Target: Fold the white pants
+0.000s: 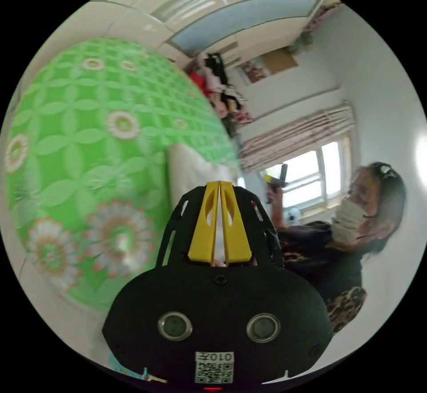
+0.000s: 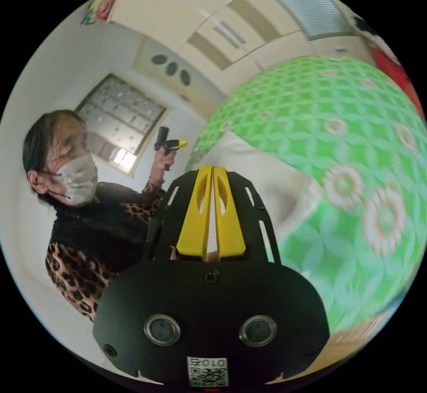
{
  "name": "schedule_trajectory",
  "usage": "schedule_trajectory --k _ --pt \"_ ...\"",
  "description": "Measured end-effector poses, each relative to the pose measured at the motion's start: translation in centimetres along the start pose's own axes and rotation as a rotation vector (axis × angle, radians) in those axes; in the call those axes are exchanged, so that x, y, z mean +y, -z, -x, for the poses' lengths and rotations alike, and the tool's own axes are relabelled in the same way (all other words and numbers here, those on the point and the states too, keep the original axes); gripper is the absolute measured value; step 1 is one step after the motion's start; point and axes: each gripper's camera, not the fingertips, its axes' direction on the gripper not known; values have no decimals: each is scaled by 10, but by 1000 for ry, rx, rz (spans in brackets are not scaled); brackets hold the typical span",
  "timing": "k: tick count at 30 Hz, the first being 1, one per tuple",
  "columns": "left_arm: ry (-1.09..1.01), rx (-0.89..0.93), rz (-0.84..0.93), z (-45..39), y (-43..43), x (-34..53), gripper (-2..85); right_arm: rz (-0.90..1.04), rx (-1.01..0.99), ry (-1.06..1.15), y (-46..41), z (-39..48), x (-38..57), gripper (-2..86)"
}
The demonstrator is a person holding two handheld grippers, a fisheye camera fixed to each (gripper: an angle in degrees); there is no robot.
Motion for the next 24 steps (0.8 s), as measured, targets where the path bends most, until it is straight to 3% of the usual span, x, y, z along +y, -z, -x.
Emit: schedule_trajectory --k 6,8,10,13,16,18,19,20,24 --pt "69 -97 219 -15 -127 68 -1 317 -38 84 -160 -24 -100 22" --pt "122 -85 126 -6 -126 106 -1 406 4 45 -187 -40 -99 21" --pt "126 -89 77 -9 -115 129 -2 273 -115 -77 -171 -65 -82 19" --pt "163 -116 53 -21 -103 157 -2 33 138 -308 -134 -81 -44 20" --pt "95 -91 -22 -49 -92 174 -1 -162 -50 -238 -123 -59 -13 21" --pt "66 -23 -36 -61 -102 183 -1 -31 -125 -210 -151 -51 -15 21" --pt "59 -13 20 -64 -119 187 -1 154 -79 -211 -178 -51 -17 21" --pt "72 -20 99 -62 -137 195 -1 202 -21 -211 -186 -51 -14 20" --pt "103 -37 122 -57 -148 229 -2 -11 19 -327 -157 -63 41 21"
